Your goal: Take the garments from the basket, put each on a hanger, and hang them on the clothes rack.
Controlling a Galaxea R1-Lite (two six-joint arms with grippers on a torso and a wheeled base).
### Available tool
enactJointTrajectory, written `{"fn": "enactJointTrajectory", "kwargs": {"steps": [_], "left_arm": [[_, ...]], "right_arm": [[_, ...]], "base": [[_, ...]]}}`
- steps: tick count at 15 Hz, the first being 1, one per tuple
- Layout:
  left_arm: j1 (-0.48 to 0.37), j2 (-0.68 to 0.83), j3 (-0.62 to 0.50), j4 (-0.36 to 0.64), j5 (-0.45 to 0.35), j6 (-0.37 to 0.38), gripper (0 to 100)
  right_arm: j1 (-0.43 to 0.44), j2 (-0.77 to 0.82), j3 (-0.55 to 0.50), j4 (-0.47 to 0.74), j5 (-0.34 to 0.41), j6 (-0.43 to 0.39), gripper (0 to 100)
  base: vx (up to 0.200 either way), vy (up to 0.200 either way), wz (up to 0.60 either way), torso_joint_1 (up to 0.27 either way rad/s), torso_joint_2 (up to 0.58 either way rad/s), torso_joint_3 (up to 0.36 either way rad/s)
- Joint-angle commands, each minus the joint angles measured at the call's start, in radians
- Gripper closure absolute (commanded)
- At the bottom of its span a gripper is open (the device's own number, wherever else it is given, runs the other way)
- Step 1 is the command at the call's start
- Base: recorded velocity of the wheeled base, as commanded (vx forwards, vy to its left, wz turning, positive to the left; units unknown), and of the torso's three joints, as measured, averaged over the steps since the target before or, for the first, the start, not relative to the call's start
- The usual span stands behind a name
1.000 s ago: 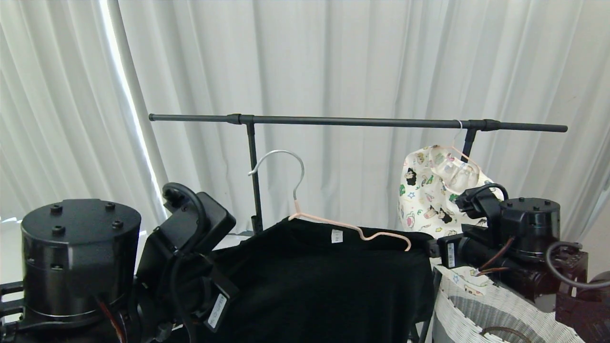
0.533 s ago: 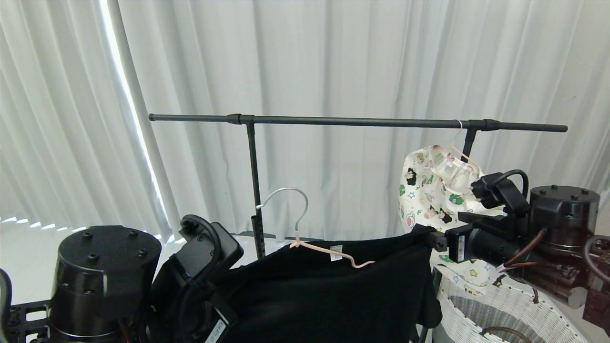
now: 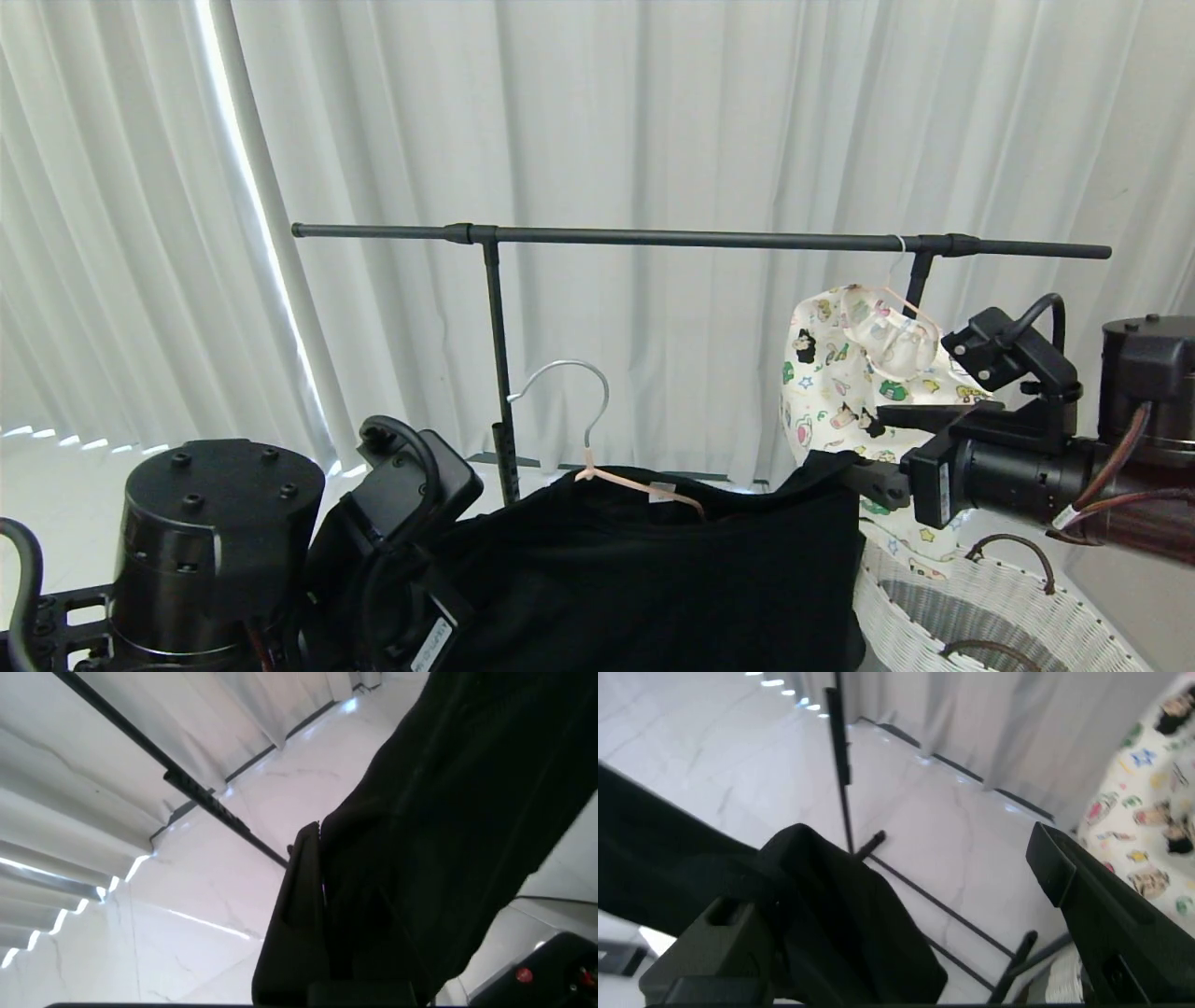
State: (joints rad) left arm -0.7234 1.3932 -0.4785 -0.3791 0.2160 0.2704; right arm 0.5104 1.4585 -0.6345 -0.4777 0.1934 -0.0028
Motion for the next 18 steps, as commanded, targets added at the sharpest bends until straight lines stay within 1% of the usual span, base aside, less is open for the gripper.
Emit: {"fn": "enactJointTrajectory", "kwargs": {"steps": [1,2,3,4,6,7,8,10,11,12,15,16,17,18], "left_arm": [[-0.001,0.003,0.003,-0.01,0.0,0.0,100],[-0.001,0.003,0.009,-0.027,0.0,0.0,100],[-0.001,0.003,0.015,-0.04,0.0,0.0,100],[-0.001,0.003,0.018,-0.047,0.0,0.001,100],[-0.001,0.003,0.021,-0.053,0.0,0.0,100],[-0.001,0.003,0.021,-0.055,0.0,0.001,100],[0.001,0.003,0.021,-0.055,-0.001,0.001,100],[0.001,0.003,0.023,-0.055,-0.001,0.001,100],[0.001,0.003,0.028,-0.055,-0.001,0.001,100],[-0.002,0.003,0.024,-0.055,-0.007,0.0,100],[0.004,0.01,0.011,-0.057,-0.007,-0.007,100],[0.007,0.01,0.008,-0.058,-0.007,-0.025,100],[0.007,0.012,-0.002,-0.07,-0.007,-0.04,100],[0.007,0.013,-0.002,-0.081,-0.007,-0.043,100]], "right_arm": [[0.003,-0.02,-0.065,0.096,0.032,-0.06,0],[0.003,-0.024,-0.093,0.149,0.084,-0.094,0],[0.003,-0.026,-0.114,0.186,0.124,-0.1,0],[0.003,-0.026,-0.137,0.226,0.129,-0.103,0],[0.003,-0.023,-0.157,0.266,0.133,-0.105,0],[0.003,-0.021,-0.157,0.264,0.132,-0.105,0],[-0.004,-0.001,-0.157,0.258,0.12,-0.128,0],[-0.064,0.046,-0.149,0.206,0.093,-0.263,0],[-0.073,0.082,-0.151,0.129,0.09,-0.295,0],[-0.073,0.094,-0.149,0.08,0.084,-0.295,0],[-0.05,0.077,-0.134,0.094,0.095,-0.293,0],[-0.039,0.059,-0.133,0.125,0.124,-0.292,0],[-0.03,0.042,-0.133,0.169,0.169,-0.298,0],[-0.026,0.037,-0.131,0.186,0.187,-0.306,0]], "base": [[0.0,0.0,0.0,0.0,0.0,0.0],[0.0,0.0,0.0,0.0,0.0,0.0],[0.0,0.0,0.0,0.0,0.0,0.0],[0.0,0.0,0.0,0.0,0.0,0.0],[0.0,0.0,0.0,0.0,0.0,0.0],[0.0,0.0,0.0,0.0,0.0,0.0],[0.0,0.0,0.0,0.0,0.0,0.0],[0.0,0.0,0.0,0.0,0.0,0.0],[0.0,0.0,0.0,0.0,0.0,0.0],[0.0,0.0,0.0,0.0,0.0,0.0],[0.0,0.0,0.0,0.0,0.0,0.0],[0.0,0.0,0.0,0.0,0.0,0.0],[0.0,0.0,0.0,0.0,0.0,0.0],[0.0,0.0,0.0,0.0,0.0,0.0]]}}
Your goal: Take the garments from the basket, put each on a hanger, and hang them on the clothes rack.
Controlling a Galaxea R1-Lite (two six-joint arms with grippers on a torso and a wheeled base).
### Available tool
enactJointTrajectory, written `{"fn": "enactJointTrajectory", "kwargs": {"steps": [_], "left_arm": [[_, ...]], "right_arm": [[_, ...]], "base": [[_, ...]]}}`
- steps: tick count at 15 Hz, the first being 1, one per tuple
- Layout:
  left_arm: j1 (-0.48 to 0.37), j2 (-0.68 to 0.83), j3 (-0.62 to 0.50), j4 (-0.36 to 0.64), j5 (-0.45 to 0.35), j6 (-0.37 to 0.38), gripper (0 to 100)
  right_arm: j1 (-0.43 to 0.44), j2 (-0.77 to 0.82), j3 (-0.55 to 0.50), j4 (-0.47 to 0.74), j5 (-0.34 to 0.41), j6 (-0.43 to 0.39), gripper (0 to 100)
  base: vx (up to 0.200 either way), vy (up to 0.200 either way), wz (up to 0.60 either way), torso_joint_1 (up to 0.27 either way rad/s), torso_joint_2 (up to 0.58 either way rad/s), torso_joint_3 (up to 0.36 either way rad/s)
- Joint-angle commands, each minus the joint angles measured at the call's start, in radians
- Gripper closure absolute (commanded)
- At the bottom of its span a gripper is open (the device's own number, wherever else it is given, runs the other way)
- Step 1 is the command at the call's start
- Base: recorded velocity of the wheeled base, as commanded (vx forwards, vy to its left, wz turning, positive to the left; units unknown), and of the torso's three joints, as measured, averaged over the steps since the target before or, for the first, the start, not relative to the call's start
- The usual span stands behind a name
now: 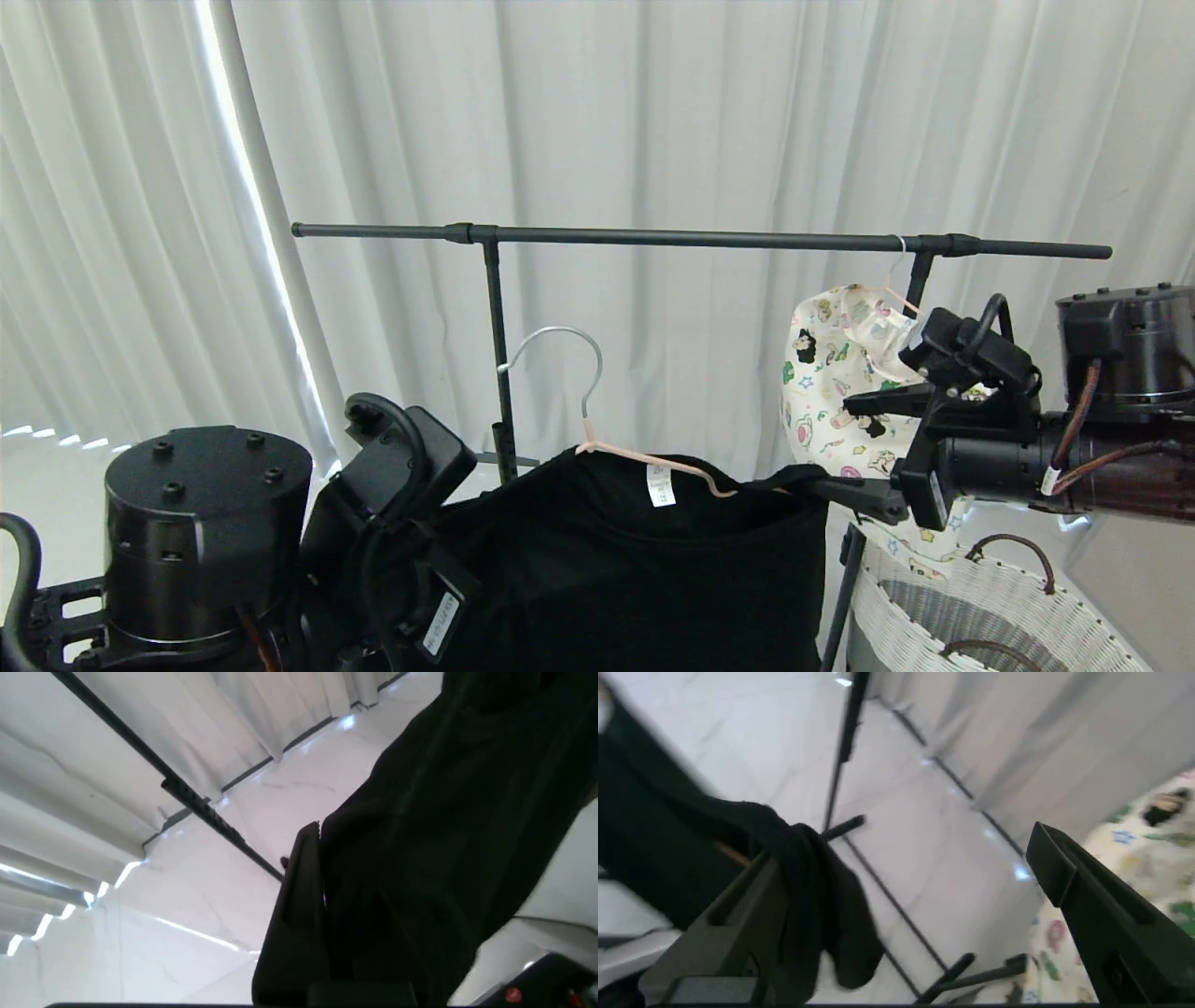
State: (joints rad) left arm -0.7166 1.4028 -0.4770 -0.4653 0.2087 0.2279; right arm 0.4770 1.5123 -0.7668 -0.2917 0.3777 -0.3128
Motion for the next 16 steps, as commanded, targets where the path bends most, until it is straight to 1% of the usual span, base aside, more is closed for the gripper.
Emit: {"fn": "enactJointTrajectory", "kwargs": {"steps": [1,2,4,7,8,10,12,13,14,16], "left_arm": [[0.002,0.016,-0.003,-0.026,0.0,-0.002,100],[0.002,0.021,-0.003,-0.047,0.0,-0.002,100],[0.002,0.035,0.0,-0.055,0.0,-0.002,100],[0.012,0.051,0.001,-0.055,0.001,-0.002,100],[0.005,0.05,0.008,-0.055,0.0,-0.002,100],[-0.038,0.051,0.011,-0.067,-0.002,-0.004,100],[-0.084,0.055,0.018,-0.102,-0.019,-0.002,100],[-0.127,0.055,0.034,-0.115,-0.04,0.004,100],[-0.146,0.056,0.035,-0.115,-0.04,0.004,100],[-0.165,0.056,0.032,-0.119,-0.042,0.008,100]], "right_arm": [[0.032,-0.017,0.006,0.013,0.017,-0.039,0],[0.051,-0.012,0.017,0.013,0.017,-0.072,0],[0.066,-0.006,0.032,0.013,0.015,-0.109,0],[0.083,-0.024,0.049,0.014,0.014,-0.112,0],[0.083,-0.026,0.046,0.014,0.014,-0.112,0],[0.095,-0.024,0.037,0.031,0.012,-0.117,0],[0.137,-0.026,-0.011,0.094,0.014,-0.117,0],[0.189,-0.024,-0.085,0.2,0.014,-0.117,0],[0.224,-0.021,-0.128,0.272,0.015,-0.117,0],[0.262,0.011,-0.193,0.376,0.014,-0.141,0]], "base": [[0.0,0.0,0.0,0.0,0.0,0.0],[0.0,0.0,0.0,0.0,0.0,0.0],[0.0,0.0,0.0,0.0,0.0,0.0],[0.0,0.0,0.0,0.0,0.0,0.0],[0.0,0.0,0.0,0.0,0.0,0.0],[0.0,0.0,0.0,0.0,0.0,0.0],[0.0,0.0,0.0,0.0,0.0,0.0],[0.0,0.0,0.0,0.0,0.0,0.0],[0.0,0.0,0.0,0.0,0.0,0.0],[0.0,0.0,0.0,0.0,0.0,0.0]]}}
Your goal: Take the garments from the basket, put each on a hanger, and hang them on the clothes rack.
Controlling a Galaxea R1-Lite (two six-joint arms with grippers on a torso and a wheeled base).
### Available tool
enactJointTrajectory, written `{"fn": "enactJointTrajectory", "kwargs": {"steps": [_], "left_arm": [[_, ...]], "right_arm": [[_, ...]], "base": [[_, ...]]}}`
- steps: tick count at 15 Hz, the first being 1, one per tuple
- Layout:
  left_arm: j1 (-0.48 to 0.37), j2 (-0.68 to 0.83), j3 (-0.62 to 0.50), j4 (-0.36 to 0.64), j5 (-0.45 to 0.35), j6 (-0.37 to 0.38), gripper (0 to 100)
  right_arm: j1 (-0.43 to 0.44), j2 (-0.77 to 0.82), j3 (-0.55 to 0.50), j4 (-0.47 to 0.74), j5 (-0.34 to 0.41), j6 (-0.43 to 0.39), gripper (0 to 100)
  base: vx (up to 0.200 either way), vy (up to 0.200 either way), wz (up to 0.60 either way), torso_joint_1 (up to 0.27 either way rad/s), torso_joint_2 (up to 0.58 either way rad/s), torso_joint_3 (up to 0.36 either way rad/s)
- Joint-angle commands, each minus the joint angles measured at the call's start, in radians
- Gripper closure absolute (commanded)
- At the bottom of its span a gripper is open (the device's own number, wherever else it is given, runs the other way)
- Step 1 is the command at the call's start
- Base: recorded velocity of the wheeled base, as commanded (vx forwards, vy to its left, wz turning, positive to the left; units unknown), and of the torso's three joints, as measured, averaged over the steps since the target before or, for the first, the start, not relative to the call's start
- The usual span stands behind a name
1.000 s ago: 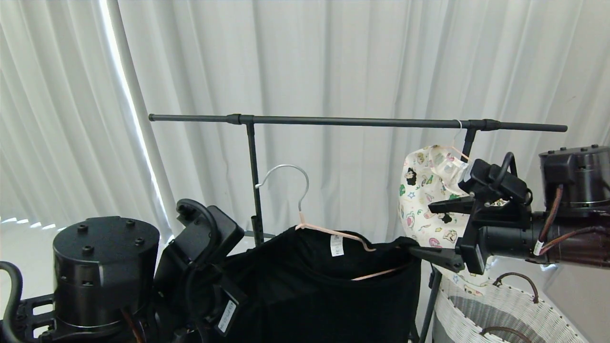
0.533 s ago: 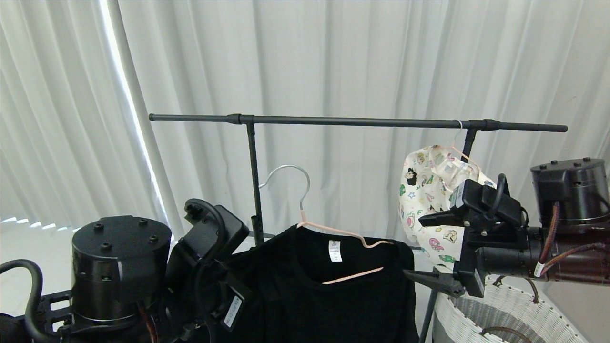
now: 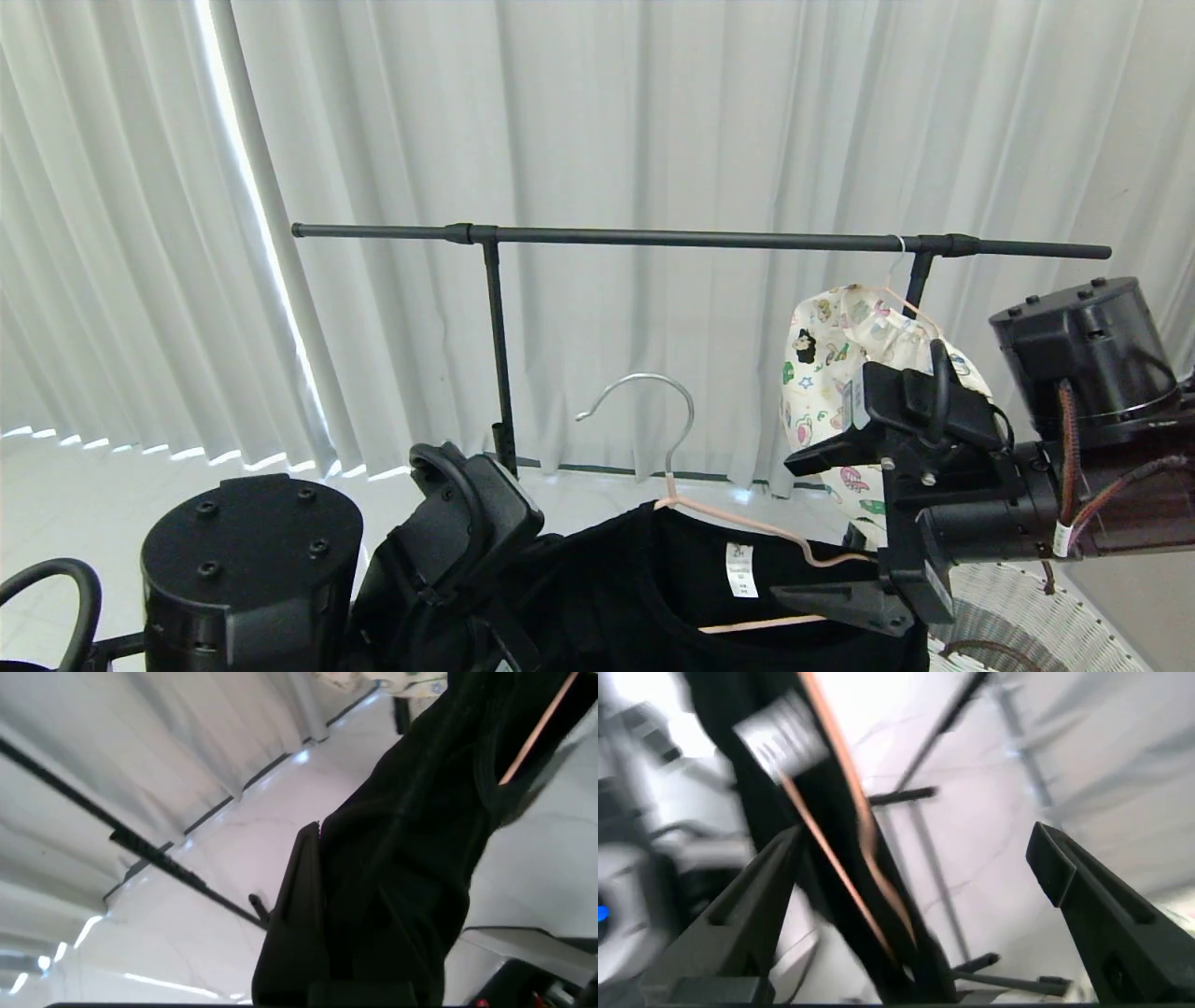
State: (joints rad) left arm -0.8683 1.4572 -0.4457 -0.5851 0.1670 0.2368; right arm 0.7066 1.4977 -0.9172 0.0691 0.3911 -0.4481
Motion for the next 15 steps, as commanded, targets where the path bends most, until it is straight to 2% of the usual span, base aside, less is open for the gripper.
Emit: {"fn": "enactJointTrajectory", "kwargs": {"steps": [1,5,11,12,15], "left_arm": [[-0.018,0.002,0.001,-0.009,0.0,0.004,100],[-0.02,0.002,0.001,-0.039,0.0,0.055,100],[-0.02,0.002,-0.004,-0.05,0.002,0.073,100],[-0.02,0.002,-0.004,-0.055,0.002,0.073,100],[-0.02,0.005,-0.004,-0.067,0.002,0.073,100]], "right_arm": [[0.037,0.042,-0.063,0.046,-0.003,-0.031,0],[0.048,0.079,-0.091,0.141,-0.028,-0.038,0],[0.048,0.102,-0.088,0.149,-0.057,-0.038,0],[0.048,0.107,-0.088,0.146,-0.06,-0.038,100],[0.048,0.111,-0.089,0.143,-0.078,-0.038,100]], "base": [[0.0,0.0,0.0,0.0,0.0,0.0],[0.0,0.0,0.0,0.0,0.0,0.0],[0.0,0.0,0.0,0.0,0.0,0.0],[0.0,0.0,0.0,0.0,0.0,0.0],[0.0,0.0,0.0,0.0,0.0,0.0]]}}
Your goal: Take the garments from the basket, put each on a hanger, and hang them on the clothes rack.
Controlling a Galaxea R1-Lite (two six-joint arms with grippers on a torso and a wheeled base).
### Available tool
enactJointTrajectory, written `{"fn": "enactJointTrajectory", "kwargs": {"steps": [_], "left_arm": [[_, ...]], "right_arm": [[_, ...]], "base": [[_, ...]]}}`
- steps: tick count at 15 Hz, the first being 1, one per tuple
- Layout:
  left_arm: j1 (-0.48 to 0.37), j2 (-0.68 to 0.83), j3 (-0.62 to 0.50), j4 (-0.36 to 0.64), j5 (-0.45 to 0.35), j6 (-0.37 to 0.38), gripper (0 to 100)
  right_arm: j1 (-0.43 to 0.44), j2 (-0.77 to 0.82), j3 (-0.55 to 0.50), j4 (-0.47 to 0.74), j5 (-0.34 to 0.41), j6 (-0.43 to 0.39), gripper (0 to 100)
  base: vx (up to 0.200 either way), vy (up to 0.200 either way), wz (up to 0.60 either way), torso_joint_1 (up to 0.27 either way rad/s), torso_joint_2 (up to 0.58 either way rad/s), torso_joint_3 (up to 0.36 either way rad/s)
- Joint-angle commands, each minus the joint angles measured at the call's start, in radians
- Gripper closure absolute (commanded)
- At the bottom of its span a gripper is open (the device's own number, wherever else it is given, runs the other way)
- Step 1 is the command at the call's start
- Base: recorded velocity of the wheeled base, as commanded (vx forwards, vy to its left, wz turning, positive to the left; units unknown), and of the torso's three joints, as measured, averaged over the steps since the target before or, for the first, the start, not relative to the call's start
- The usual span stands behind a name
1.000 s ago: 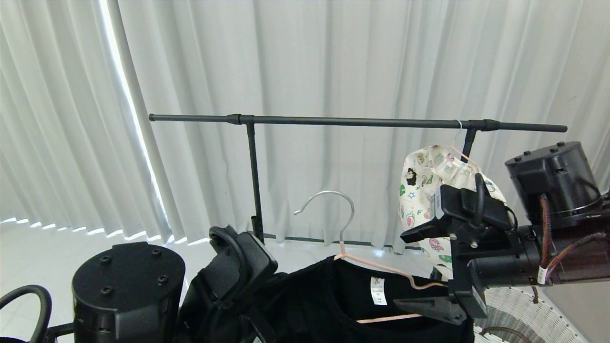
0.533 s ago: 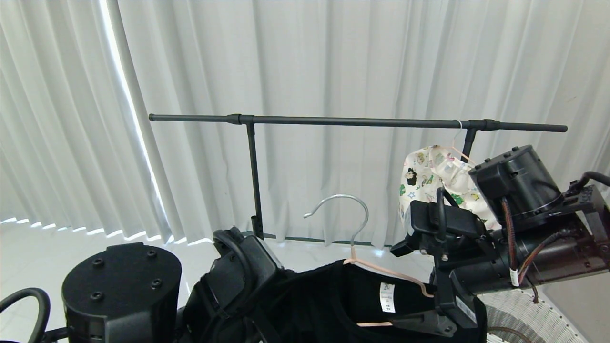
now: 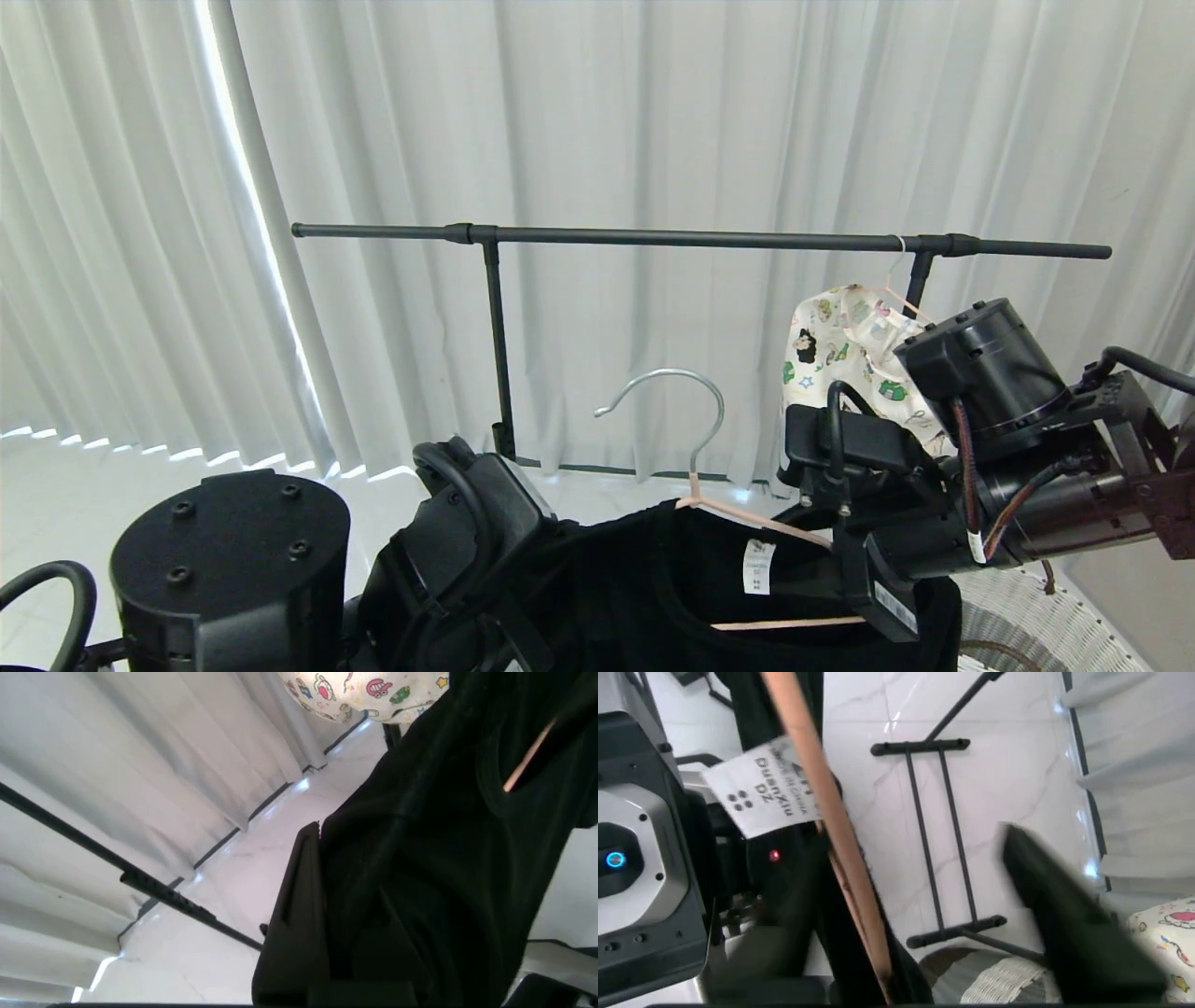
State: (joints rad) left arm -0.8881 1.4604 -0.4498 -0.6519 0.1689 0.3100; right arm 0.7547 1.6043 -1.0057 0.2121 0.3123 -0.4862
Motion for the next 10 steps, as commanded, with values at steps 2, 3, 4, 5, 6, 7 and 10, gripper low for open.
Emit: {"fn": "enactJointTrajectory", "kwargs": {"steps": [2,3,4,5,6,7,10], "left_arm": [[0.0,0.0,0.0,0.0,0.0,0.0,100],[0.0,0.0,0.002,0.0,0.0,0.0,100],[0.0,0.001,0.002,0.0,0.0,0.0,100],[0.0,0.001,0.002,0.0,0.0,0.0,100],[0.0,0.001,0.002,0.0,0.0,0.0,100],[0.0,0.006,0.003,0.0,0.0,0.0,0],[0.0,0.008,-0.001,0.0,0.001,-0.011,0]], "right_arm": [[0.0,0.005,-0.001,-0.002,-0.007,0.001,100],[0.0,0.005,-0.001,-0.004,-0.012,0.001,100],[0.0,0.003,-0.001,-0.016,-0.013,0.001,100],[0.0,0.003,0.003,-0.031,-0.015,0.0,100],[0.0,0.003,0.004,-0.054,-0.013,-0.002,100],[0.0,0.003,0.007,-0.073,-0.015,-0.009,100],[-0.009,-0.026,0.062,-0.169,-0.013,-0.077,100]], "base": [[0.0,0.0,0.0,0.0,0.0,0.0],[0.0,0.0,0.0,0.0,0.0,0.0],[0.0,0.0,0.0,0.0,0.0,0.0],[0.0,0.0,0.0,0.0,0.0,0.0],[0.0,0.0,0.0,0.0,0.0,0.0],[0.0,0.0,0.0,0.0,0.0,0.0],[0.0,0.0,0.0,0.0,0.0,0.0]]}}
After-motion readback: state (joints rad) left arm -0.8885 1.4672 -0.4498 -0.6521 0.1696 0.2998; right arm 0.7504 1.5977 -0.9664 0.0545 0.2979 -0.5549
